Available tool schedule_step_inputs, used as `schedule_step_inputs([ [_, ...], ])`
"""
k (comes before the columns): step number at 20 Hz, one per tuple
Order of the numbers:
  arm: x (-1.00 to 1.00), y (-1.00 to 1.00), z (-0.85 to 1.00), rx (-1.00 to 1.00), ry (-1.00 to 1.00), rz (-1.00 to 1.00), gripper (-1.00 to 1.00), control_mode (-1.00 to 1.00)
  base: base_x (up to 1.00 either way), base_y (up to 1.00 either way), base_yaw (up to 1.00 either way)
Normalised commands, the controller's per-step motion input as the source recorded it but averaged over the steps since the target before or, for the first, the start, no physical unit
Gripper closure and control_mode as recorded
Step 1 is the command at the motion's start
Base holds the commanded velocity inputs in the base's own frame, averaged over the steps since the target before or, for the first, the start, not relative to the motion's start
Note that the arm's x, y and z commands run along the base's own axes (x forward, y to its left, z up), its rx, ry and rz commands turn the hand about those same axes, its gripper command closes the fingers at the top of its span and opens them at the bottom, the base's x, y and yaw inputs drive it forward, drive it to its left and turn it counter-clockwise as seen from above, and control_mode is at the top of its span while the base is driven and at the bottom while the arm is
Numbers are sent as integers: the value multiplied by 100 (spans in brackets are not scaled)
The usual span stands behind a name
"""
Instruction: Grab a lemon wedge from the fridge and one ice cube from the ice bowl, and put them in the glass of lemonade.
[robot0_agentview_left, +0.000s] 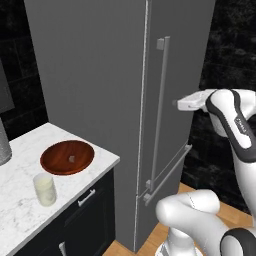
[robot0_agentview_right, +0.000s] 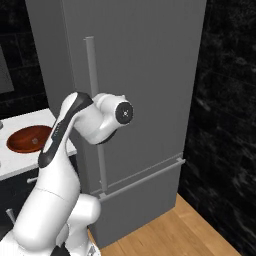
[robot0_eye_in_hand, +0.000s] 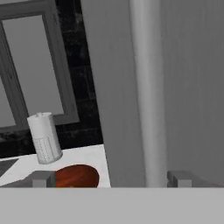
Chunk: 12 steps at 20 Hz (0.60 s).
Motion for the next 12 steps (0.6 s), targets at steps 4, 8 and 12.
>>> schedule_step_inputs([
  [4, 23, 11, 21, 0, -19, 0, -100, -100, 0, 0, 0],
  [8, -3, 0, 10, 0, -16, 0, -100, -100, 0, 0, 0],
  [12, 11, 0, 0, -2, -7, 0, -100, -100, 0, 0, 0],
])
